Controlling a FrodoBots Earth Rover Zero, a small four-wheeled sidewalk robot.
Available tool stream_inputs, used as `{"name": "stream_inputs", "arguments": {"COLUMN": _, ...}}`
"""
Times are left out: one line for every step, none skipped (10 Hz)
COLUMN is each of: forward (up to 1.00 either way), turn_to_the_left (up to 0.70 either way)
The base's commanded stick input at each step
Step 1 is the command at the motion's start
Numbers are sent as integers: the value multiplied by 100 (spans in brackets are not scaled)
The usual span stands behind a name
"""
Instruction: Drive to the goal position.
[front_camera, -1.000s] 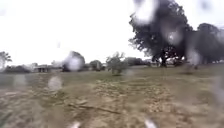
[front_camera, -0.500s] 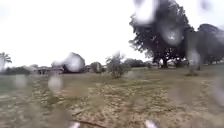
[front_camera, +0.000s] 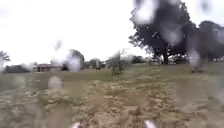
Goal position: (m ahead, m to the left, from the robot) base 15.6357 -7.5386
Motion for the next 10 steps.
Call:
{"name": "stream_inputs", "arguments": {"forward": 98, "turn_to_the_left": -38}}
{"name": "stream_inputs", "arguments": {"forward": 98, "turn_to_the_left": -16}}
{"name": "stream_inputs", "arguments": {"forward": 98, "turn_to_the_left": -3}}
{"name": "stream_inputs", "arguments": {"forward": 98, "turn_to_the_left": 1}}
{"name": "stream_inputs", "arguments": {"forward": 98, "turn_to_the_left": 1}}
{"name": "stream_inputs", "arguments": {"forward": 98, "turn_to_the_left": 1}}
{"name": "stream_inputs", "arguments": {"forward": 98, "turn_to_the_left": 1}}
{"name": "stream_inputs", "arguments": {"forward": 98, "turn_to_the_left": 1}}
{"name": "stream_inputs", "arguments": {"forward": 98, "turn_to_the_left": 1}}
{"name": "stream_inputs", "arguments": {"forward": 98, "turn_to_the_left": 1}}
